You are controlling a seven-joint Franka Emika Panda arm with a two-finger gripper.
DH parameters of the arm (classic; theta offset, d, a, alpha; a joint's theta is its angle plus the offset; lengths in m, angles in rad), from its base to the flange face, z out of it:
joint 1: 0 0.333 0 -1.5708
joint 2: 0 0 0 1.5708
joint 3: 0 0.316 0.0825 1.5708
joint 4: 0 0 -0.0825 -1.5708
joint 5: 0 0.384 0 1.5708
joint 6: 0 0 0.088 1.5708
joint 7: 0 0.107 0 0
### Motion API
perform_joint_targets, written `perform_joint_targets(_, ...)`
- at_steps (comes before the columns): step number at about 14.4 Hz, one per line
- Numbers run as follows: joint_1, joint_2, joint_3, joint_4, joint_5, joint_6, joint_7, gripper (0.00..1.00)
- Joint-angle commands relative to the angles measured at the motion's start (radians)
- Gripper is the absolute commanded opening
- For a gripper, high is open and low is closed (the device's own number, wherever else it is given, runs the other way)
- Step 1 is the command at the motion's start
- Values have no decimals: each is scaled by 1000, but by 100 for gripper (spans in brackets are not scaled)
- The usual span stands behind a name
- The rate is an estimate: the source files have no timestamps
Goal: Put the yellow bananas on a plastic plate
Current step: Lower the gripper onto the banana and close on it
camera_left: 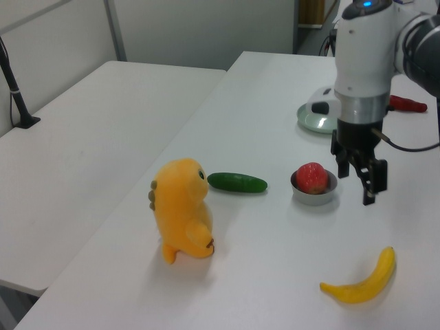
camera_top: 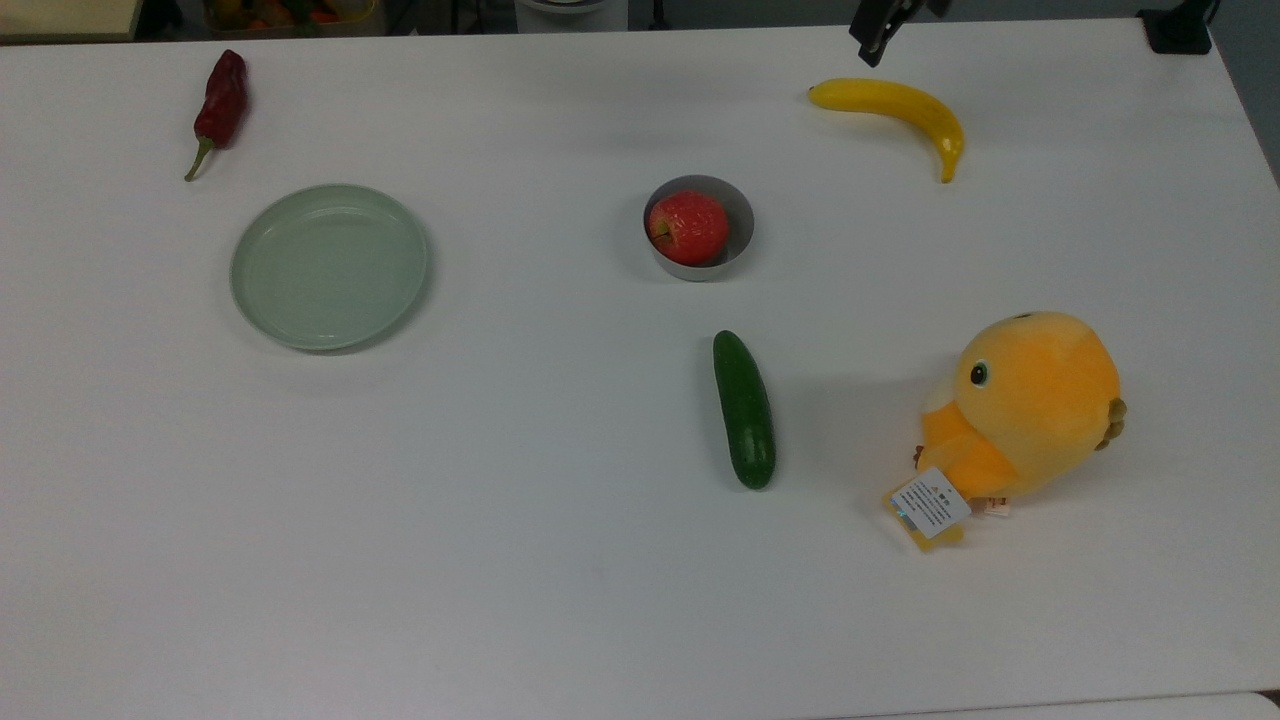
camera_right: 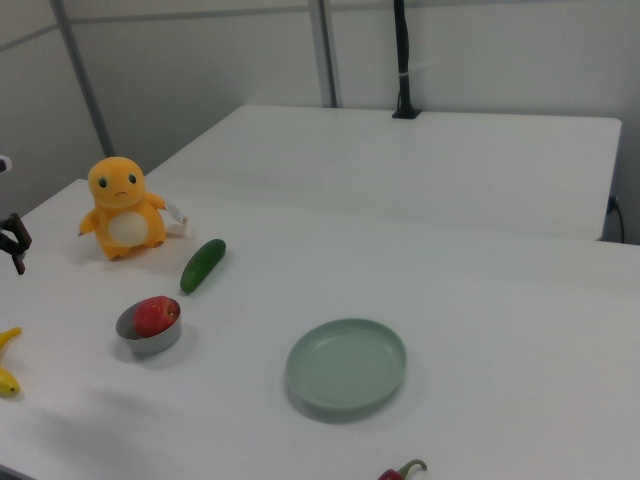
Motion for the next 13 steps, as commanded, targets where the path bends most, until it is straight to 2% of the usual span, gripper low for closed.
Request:
perform_joint_targets(1,4,3,40,-60,9,32,-133,100)
perform_joint_targets(4,29,24,59,-102,9,84,-164,100)
perform_joint_targets(6,52,27,60,-199,0,246,-163,100)
perform_joint_targets(8,66,46,60,-256,-25,341,-158,100)
perform_joint_targets(10,72,69,60,-266,-32,359,-155,100)
perform_joint_targets(13,84,121,62,-266,-97,359,-153,97)
